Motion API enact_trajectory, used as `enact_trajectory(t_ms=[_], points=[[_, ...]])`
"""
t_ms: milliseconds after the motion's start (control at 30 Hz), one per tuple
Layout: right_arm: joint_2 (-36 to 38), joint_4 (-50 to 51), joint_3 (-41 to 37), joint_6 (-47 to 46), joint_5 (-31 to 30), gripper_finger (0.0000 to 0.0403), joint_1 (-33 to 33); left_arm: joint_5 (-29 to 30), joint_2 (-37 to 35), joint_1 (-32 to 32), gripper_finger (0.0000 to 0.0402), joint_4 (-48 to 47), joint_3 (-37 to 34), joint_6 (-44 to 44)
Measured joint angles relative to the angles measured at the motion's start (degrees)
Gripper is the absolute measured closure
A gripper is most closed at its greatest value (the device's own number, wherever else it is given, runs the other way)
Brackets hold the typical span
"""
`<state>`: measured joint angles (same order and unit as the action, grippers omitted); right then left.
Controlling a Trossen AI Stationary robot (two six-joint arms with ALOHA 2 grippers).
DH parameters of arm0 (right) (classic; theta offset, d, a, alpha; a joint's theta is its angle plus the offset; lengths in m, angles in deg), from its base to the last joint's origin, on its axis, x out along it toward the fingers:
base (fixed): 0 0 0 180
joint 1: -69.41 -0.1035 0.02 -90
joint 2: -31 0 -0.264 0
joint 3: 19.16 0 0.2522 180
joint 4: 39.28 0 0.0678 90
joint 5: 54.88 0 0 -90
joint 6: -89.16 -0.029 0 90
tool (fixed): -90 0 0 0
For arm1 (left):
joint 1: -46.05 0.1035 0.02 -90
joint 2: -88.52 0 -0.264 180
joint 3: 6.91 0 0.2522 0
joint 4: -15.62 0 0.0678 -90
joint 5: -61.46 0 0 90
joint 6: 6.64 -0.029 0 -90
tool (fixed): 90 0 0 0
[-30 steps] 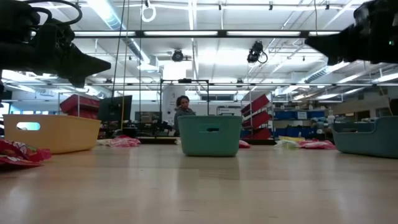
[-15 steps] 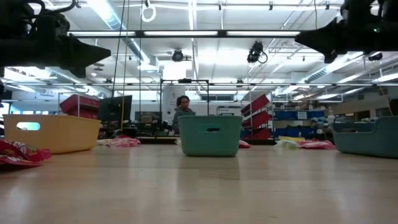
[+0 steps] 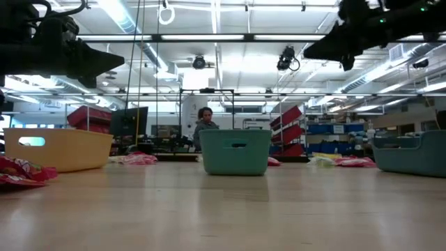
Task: Sort candy
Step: Put the green transparent candy into the blue bin
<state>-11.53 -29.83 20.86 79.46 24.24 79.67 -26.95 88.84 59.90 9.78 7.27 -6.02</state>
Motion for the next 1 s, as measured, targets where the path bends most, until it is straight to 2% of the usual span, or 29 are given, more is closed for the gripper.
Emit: enact_trajectory(t_ms=[267, 533, 733, 1000], points=[[-12.76, 20.83, 10.65, -14.04, -3.51, 0.0286, 0.06, -0.73, 0.05, -0.02, 0.0397, -0.17, -0.01, 0.04], [-23.74, 30.05, 14.08, -25.58, -3.86, 0.0231, 2.07, -0.71, 0.07, -0.02, 0.0397, -0.17, -0.02, 0.09], [-30.61, 32.84, 15.86, -27.9, -4.51, 0.0214, 8.67, -0.69, 0.07, -0.02, 0.0397, -0.17, 0.0, 0.09], [-37.84, 32.33, 16.07, -25.38, -4.56, 0.022, 17.03, -0.64, 0.06, -0.02, 0.0397, -0.17, -0.02, 0.09]])
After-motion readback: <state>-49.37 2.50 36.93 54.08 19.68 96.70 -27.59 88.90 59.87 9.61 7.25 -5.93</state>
